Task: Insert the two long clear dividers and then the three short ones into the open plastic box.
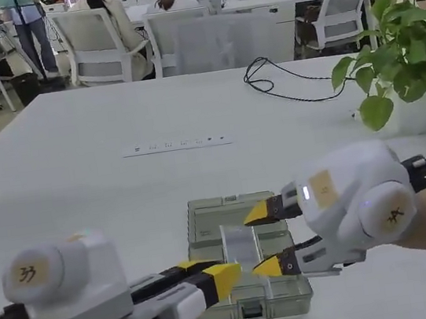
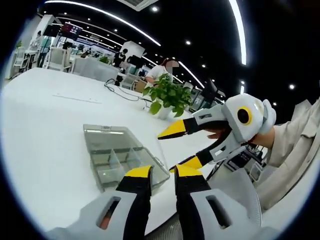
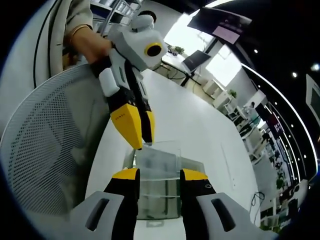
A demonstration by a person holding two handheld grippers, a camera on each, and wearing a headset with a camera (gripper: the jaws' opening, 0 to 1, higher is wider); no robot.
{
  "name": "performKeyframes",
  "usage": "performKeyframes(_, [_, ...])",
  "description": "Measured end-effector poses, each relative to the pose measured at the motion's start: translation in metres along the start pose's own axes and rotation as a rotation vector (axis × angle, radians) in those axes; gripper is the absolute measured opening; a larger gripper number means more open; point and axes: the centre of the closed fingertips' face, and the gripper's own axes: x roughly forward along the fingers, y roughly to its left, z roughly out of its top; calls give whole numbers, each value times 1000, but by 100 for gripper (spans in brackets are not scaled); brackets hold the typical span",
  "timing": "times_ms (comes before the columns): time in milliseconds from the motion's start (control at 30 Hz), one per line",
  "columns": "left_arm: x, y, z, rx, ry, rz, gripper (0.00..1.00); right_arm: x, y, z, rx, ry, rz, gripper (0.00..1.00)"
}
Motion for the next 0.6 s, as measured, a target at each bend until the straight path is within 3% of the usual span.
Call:
performKeyframes(333, [1, 1, -6, -54, 23, -4, 6, 4, 2, 12, -29, -19, 4, 32])
performKeyframes(400, [2, 0, -6, -88, 24, -11, 0, 5, 2, 12, -26, -20, 3, 32])
performKeyframes(433, [3, -3, -7, -143, 27, -32, 0, 6, 2, 12, -28, -17, 4, 32])
performKeyframes(533, [2, -1, -7, -110, 28, -17, 0, 7, 3, 11, -31, -12, 3, 32])
performKeyframes(600, [2, 0, -9, -149, 37, -11, 0, 7, 3, 11, -32, -9, 5, 32])
